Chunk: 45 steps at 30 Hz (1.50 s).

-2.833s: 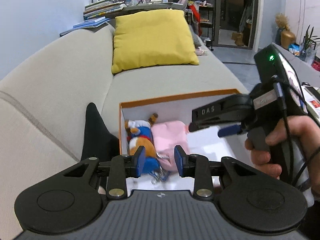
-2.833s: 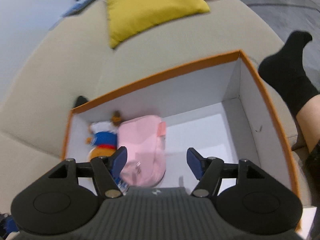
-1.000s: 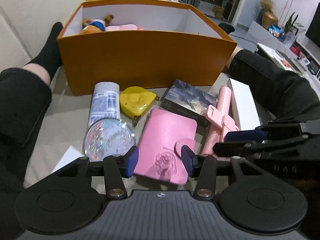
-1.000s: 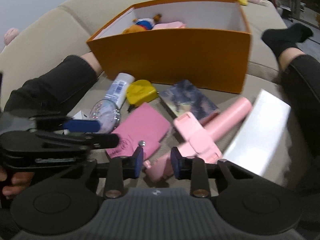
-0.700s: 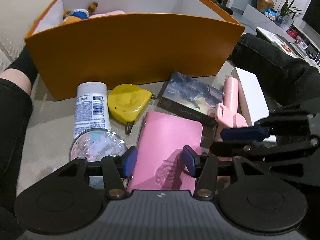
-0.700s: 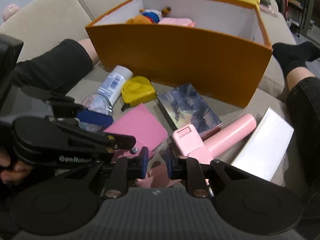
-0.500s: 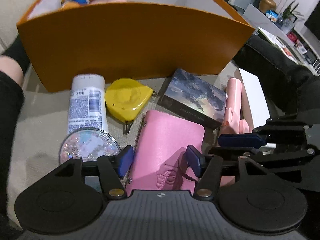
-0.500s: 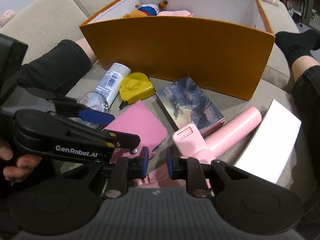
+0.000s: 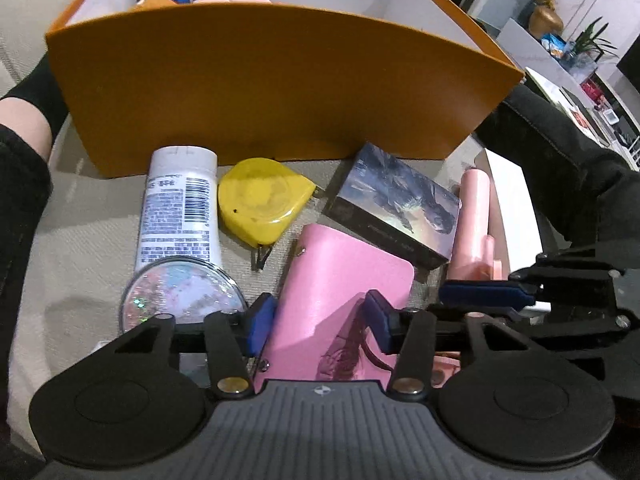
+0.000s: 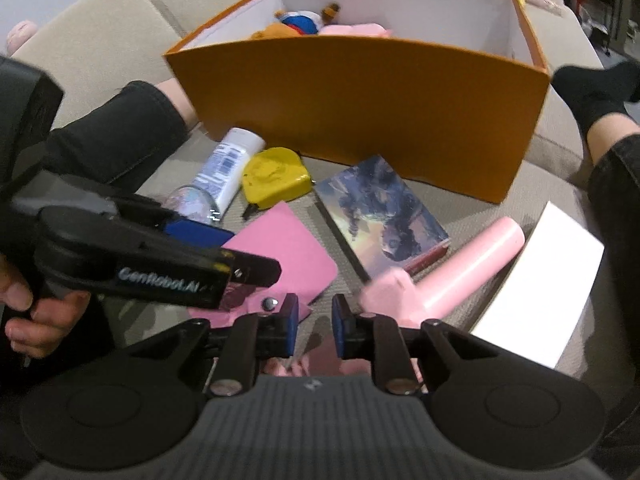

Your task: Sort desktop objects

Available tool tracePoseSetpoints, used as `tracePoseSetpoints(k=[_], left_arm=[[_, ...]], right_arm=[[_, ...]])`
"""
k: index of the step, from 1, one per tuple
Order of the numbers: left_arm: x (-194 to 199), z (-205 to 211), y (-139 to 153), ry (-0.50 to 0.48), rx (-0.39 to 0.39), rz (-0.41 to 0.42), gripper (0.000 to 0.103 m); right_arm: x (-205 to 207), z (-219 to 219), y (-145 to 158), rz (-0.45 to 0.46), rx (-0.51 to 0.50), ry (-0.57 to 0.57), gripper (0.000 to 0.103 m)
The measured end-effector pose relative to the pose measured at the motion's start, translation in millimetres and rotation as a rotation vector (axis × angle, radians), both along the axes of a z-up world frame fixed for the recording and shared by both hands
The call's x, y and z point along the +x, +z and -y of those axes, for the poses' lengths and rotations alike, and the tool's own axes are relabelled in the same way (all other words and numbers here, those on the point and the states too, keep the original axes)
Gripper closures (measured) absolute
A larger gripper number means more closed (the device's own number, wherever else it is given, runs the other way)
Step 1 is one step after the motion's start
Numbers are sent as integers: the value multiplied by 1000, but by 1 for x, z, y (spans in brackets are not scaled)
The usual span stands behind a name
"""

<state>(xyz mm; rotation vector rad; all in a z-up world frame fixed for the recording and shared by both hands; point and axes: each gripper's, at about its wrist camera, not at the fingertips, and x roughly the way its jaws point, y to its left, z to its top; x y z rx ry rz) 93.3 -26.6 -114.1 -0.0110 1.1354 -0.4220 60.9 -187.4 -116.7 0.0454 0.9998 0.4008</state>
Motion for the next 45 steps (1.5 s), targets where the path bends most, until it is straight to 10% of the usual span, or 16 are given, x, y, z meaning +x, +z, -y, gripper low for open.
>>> tracePoseSetpoints(k=[8,23,37,45], left_arm=[[-16,3,22,-20,18,59,74],[-42,0,34,-22,-141,11,76],[-42,2,25,37,-120,19,84],[-26,-10,42,71,-145,63,84]], right_arm=[[1,-13,-14,-52,-35,39,83],[-2,-1,-17,-48,-26,-17,84],[-8,4,-7,3,47,15,82],[14,7,18,122,-108,84,48]])
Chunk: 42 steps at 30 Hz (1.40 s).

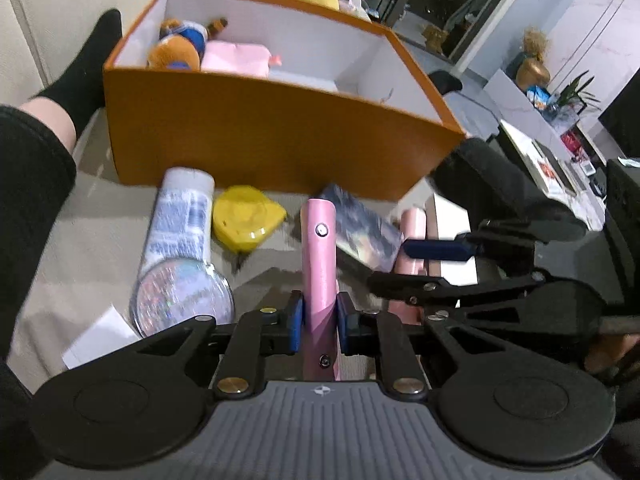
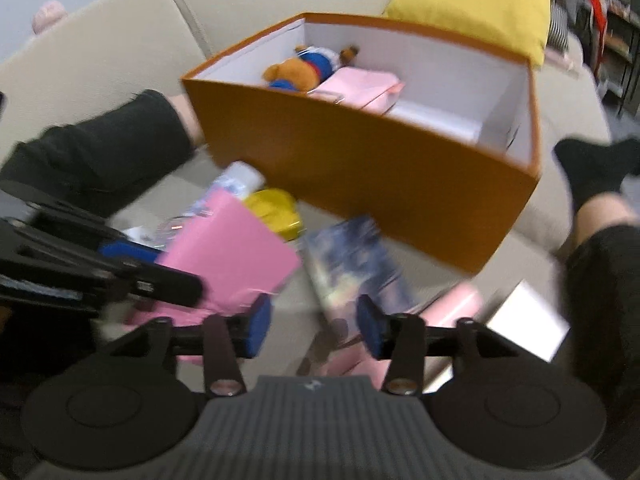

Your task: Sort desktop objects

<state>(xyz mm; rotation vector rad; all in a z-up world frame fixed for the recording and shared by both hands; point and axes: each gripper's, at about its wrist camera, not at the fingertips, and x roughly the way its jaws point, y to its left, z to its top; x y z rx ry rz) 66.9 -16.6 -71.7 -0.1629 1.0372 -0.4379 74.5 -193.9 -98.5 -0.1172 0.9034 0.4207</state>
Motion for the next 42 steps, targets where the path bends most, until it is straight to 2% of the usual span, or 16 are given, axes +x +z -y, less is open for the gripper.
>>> tracePoseSetpoints(k=[7,14,20,24,30,35,38,42], left_arm=[[15,-1,6,-6,-7,16,84],[29,-4,3,-6,-13,3,84],[37,-10,-6,10,-19,-20,84],[38,-14,-6,10,-29,-18,84],[29,-20,17,-13,-67,22,84],[25,-28,48,-36,-116,64,84],[30,-39,71,-29,-149,105,84],[49,-48,99,-20,-139,161,84]], right_arm=[[44,2,-10,-49,-151,109,40],[72,-6,-21,-129,-146,187,38],[79,-14,-35,-161,-154,197,42],[77,-14,-29,-161,-151,181,43],[62,-9,2,-111,-140,167,43],[51,0,33,-76,-107,159,43],[49,8,55,-63,-52,140,43],[50,17,86,-31,53,125,43]])
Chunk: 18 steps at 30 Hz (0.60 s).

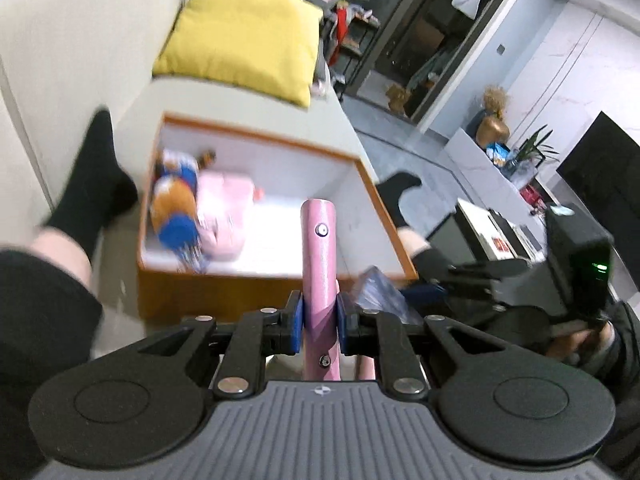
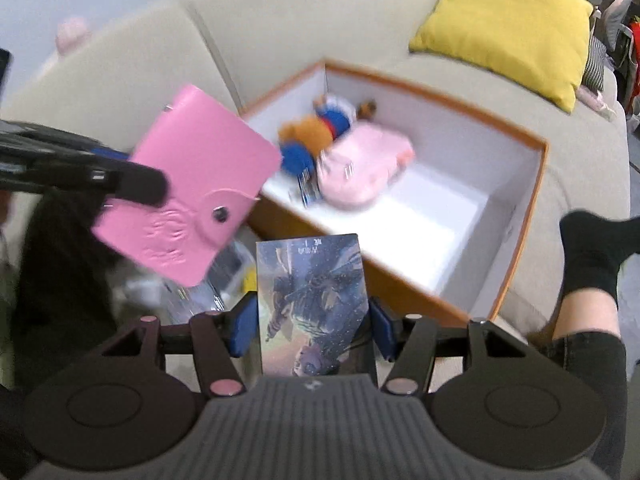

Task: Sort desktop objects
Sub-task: 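Lower the hair tool and card pack into the orange box with both grippers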

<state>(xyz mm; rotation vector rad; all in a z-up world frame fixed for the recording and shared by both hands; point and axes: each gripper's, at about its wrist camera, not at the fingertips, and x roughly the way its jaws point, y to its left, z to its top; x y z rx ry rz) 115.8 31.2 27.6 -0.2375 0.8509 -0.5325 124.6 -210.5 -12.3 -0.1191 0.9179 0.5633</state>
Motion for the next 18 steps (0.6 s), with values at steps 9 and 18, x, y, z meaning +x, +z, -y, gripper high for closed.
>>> tracePoseSetpoints(k=[9,18], left_arm=[[93,11,4,-15,48,-34,84],[191,14,-64,8,-32,-232,84]], right_arm=[[72,3,23,40,36,-165,43],[143,9,-24,-77,88,-324,43]])
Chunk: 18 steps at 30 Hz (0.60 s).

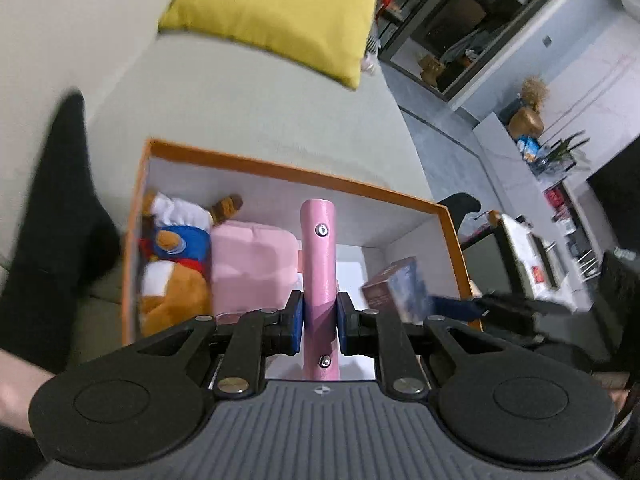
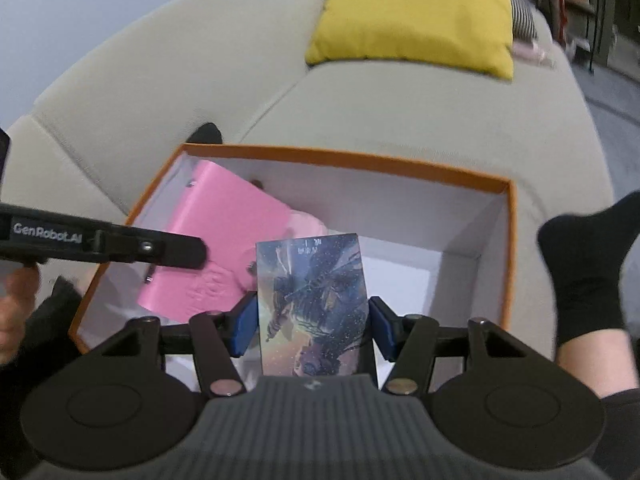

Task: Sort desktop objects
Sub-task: 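Lower the hair tool and card pack into the orange box with both grippers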

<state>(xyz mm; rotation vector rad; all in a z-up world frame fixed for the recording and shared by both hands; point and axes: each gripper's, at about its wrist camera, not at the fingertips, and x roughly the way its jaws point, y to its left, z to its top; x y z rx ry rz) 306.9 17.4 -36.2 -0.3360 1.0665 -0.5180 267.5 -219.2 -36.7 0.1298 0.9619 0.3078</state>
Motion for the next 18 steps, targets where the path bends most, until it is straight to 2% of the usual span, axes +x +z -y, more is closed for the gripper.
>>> tracePoseSetpoints(k=[3,8,11,18], left_arm=[[17,1,-17,-7,-32,-34,84],[37,1,-36,-18,-25,-78,84],[43,-1,-42,-31,-22,-103,83],[32,10,-30,-41,160,-38,73]], right_arm=[[11,1,-11,-28,18,-13,43],[24,-1,-26,-77,31,-35,43],[26,-4,-31,-77,28,-34,43],[33,-5,-40,-112,87,-68,43]])
